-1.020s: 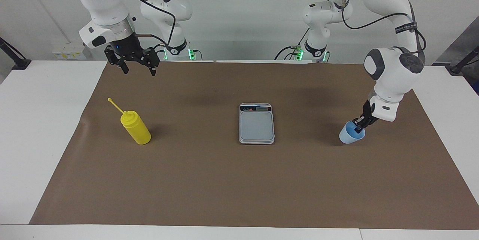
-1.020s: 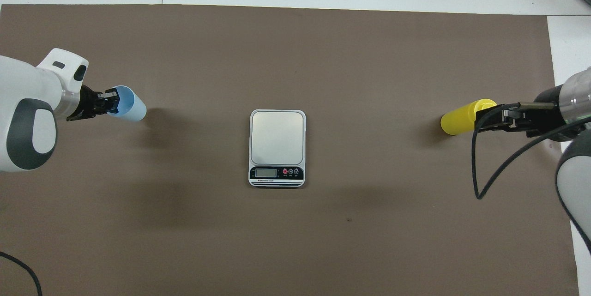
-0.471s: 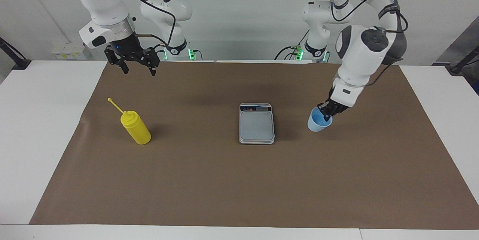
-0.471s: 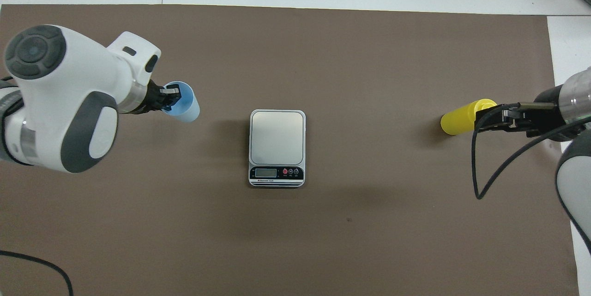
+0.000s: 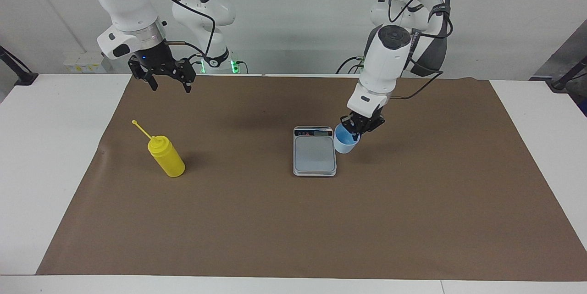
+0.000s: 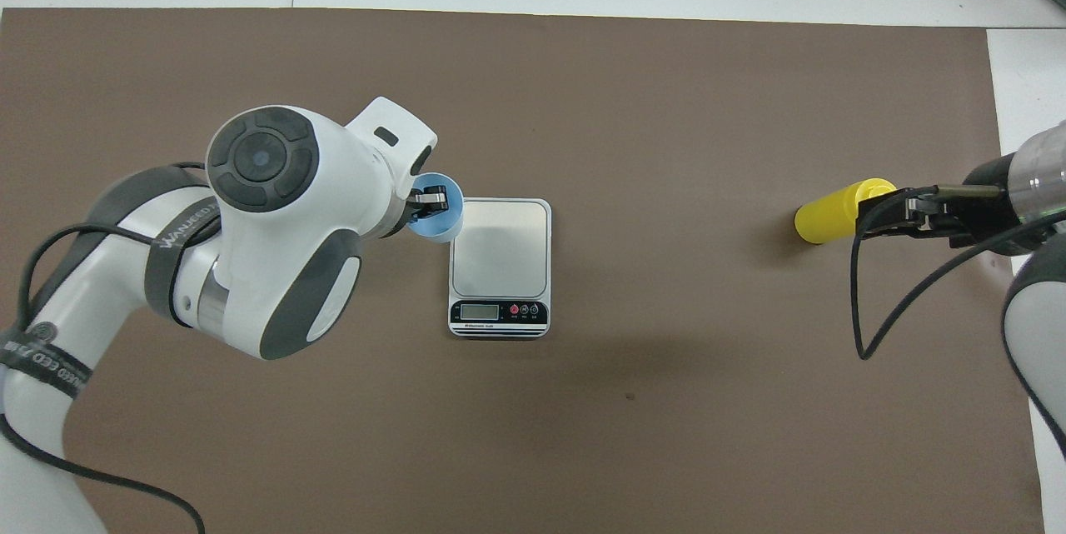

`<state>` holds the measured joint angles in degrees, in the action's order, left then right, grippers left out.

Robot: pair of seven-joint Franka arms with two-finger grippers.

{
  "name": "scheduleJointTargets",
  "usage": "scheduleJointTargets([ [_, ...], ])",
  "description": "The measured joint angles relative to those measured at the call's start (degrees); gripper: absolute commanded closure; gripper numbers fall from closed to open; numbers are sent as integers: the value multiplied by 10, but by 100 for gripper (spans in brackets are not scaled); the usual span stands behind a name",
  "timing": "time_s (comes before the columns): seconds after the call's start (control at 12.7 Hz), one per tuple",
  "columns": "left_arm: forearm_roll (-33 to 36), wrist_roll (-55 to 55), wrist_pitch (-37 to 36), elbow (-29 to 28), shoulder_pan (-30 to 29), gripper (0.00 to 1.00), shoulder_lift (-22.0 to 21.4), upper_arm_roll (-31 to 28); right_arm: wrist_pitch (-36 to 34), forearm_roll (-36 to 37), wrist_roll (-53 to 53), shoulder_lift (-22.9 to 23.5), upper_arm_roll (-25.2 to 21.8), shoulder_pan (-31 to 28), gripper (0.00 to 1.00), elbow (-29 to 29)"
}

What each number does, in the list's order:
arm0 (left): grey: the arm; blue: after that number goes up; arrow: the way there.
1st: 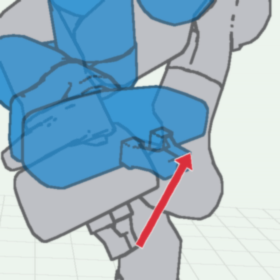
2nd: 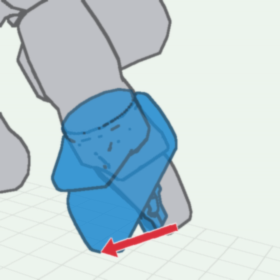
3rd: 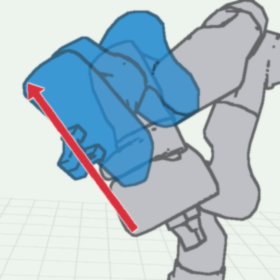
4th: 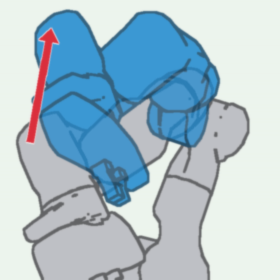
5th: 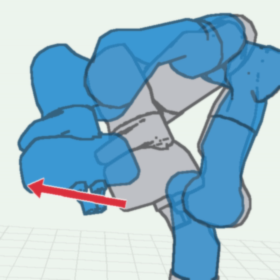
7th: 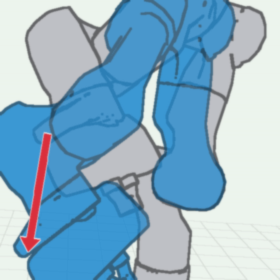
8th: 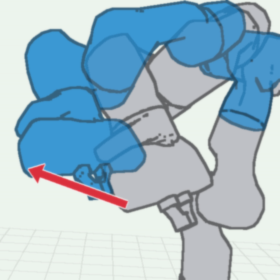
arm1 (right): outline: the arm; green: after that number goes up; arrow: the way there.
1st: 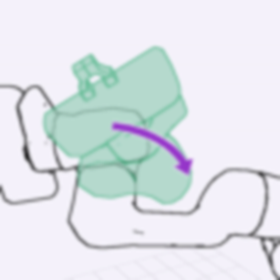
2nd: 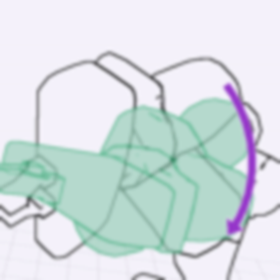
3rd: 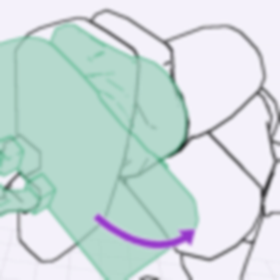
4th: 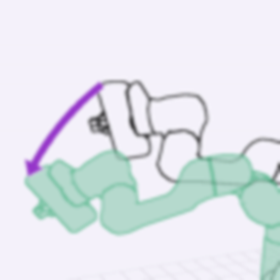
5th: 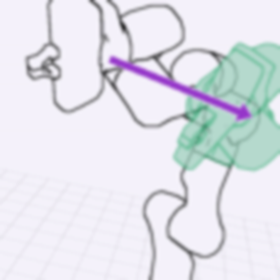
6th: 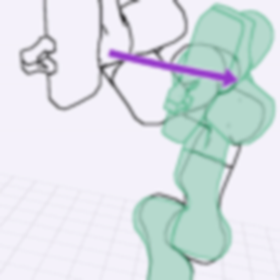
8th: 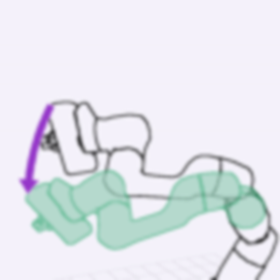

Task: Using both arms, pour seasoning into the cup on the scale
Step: 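Carry the blue cup with the left gripper onto the scale, then release the cup on the scale and withdraw the left gripper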

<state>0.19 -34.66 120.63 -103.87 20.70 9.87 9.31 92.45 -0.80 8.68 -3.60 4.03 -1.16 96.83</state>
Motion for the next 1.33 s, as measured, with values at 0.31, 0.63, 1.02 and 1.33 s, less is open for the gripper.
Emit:
scheduleJointTargets([
  [0.31,8,-29,43,0,37,100,43,0,0,0,0,0,-1,-2,0,0],
  [0.63,30,-41,60,0,46,100,62,-1,-4,0,0,0,-2,-7,0,0],
  [1.02,31,-61,74,-3,56,100,67,0,-4,0,0,0,-4,-9,0,0],
  [1.33,31,-62,82,-13,60,69,68,-1,-4,0,0,0,-4,-9,0,0],
])
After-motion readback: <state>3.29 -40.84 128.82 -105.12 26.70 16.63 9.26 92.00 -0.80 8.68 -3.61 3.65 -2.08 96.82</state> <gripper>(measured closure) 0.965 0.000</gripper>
